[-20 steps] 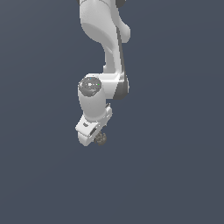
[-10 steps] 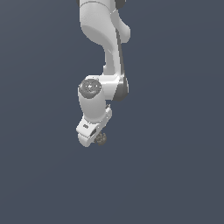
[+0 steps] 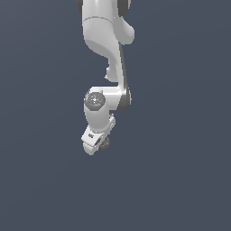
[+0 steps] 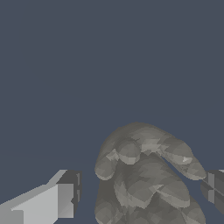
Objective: Pick up the object and move it to a goal position.
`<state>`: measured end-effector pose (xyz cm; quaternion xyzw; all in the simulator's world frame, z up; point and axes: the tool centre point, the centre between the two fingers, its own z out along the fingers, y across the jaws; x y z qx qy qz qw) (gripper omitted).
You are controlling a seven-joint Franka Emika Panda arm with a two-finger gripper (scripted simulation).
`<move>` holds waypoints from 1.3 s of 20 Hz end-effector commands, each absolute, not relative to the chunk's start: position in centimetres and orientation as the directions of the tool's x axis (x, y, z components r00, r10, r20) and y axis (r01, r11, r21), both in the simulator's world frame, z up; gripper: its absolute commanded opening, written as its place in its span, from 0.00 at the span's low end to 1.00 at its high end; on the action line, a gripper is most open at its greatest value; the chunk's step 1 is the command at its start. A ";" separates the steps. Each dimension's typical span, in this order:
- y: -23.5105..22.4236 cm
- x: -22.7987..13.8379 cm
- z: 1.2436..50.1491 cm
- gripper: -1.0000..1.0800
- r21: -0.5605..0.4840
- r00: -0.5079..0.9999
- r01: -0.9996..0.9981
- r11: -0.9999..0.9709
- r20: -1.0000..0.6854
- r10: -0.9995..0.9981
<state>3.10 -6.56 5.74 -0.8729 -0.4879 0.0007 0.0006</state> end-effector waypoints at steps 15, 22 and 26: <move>-6.6 3.2 5.6 0.00 0.000 0.524 0.852 -0.524 0.000 0.852; -7.2 2.5 7.4 0.00 0.001 0.524 0.852 -0.524 0.000 0.852; -7.9 1.7 9.5 0.00 0.001 0.524 0.852 -0.524 0.000 0.852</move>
